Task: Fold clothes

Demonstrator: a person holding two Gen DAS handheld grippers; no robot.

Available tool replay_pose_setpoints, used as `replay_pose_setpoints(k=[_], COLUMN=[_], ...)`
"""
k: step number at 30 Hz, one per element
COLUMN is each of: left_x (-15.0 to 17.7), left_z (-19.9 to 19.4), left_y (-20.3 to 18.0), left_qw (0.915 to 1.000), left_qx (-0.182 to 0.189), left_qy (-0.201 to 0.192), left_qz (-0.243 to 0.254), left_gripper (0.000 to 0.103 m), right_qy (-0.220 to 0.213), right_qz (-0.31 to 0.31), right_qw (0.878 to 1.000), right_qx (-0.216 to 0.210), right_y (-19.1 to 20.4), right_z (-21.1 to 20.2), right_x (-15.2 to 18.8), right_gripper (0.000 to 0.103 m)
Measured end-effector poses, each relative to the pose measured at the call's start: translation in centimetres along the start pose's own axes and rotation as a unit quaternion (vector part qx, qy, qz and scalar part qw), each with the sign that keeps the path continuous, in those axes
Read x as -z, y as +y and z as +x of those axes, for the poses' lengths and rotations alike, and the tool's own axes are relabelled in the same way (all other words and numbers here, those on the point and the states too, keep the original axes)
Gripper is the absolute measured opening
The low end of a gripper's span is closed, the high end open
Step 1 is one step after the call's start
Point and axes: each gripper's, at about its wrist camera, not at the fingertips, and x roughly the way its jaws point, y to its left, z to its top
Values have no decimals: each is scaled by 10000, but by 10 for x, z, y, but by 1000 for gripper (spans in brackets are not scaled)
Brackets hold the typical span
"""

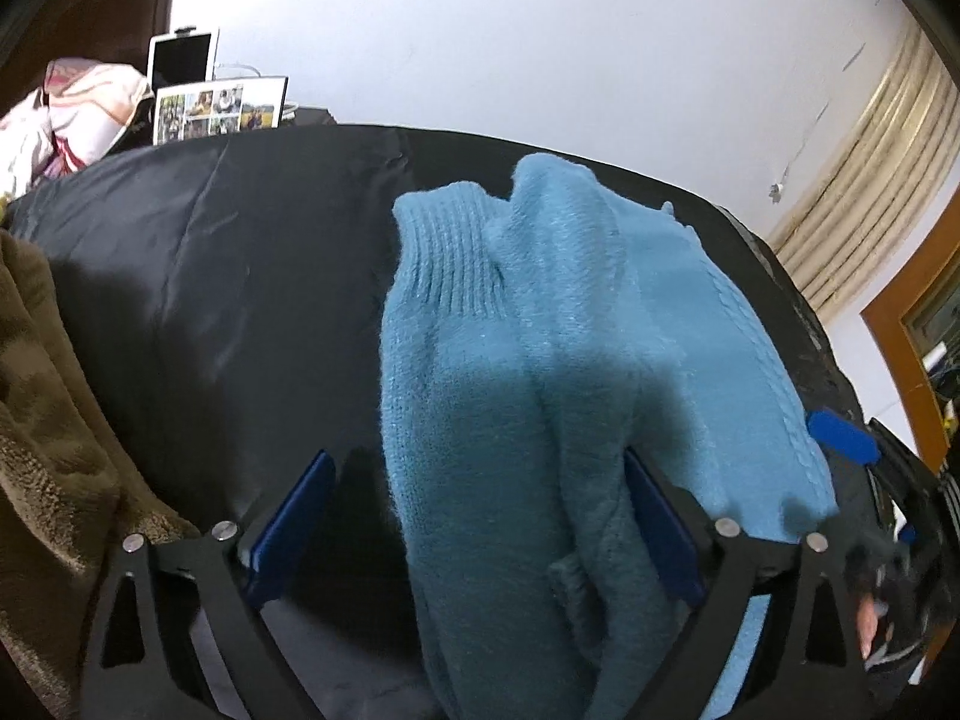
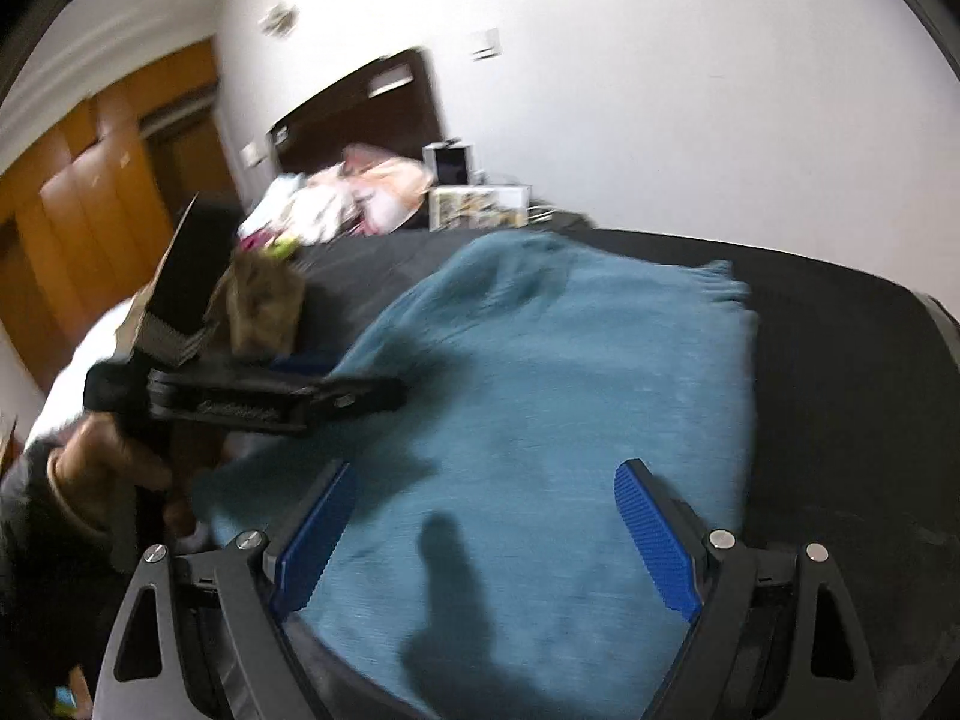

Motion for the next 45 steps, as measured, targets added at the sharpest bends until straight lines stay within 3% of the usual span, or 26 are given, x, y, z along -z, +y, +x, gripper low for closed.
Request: replay_pose_setpoints(k=[7, 10, 15, 20, 28, 31, 33, 41, 45], left_x=[-6, -8, -8, -9, -9, -8, -8, -18, -32], left_z=[6, 12, 12, 13, 20, 23, 24, 35, 54], left_y=[4, 10, 9, 7, -9, -20, -25, -48, -82], left_qw=[9995, 9981, 9976, 9959, 9903, 9907, 9900, 9897, 9897], left_qx=[205, 467, 590, 832, 1264, 1161, 1189, 1267, 1258], left_qy=[241, 366, 345, 354, 522, 596, 655, 661, 636], left_qz=[-41, -163, -93, -14, 225, 396, 371, 99, 230], left_gripper=[102, 102, 102, 102, 102, 101, 94, 74, 66], right_qy=[197, 378, 599, 763, 818, 736, 645, 221, -19], right_qz=[1025, 1259, 1627, 1742, 1344, 1321, 1312, 1016, 879], right_qw=[9943, 9909, 9847, 9803, 9853, 9851, 9852, 9928, 9959], right_qx=[238, 288, -171, -541, -661, -817, -890, -595, -207], right_y=[-54, -71, -89, -92, -82, -83, -84, -87, -103], right_z=[9, 19, 32, 44, 52, 51, 48, 25, 1], right_x=[0, 2, 3, 4, -1, -1, -2, -8, -14], right_gripper=[89, 89, 89, 90, 89, 70, 59, 48, 47])
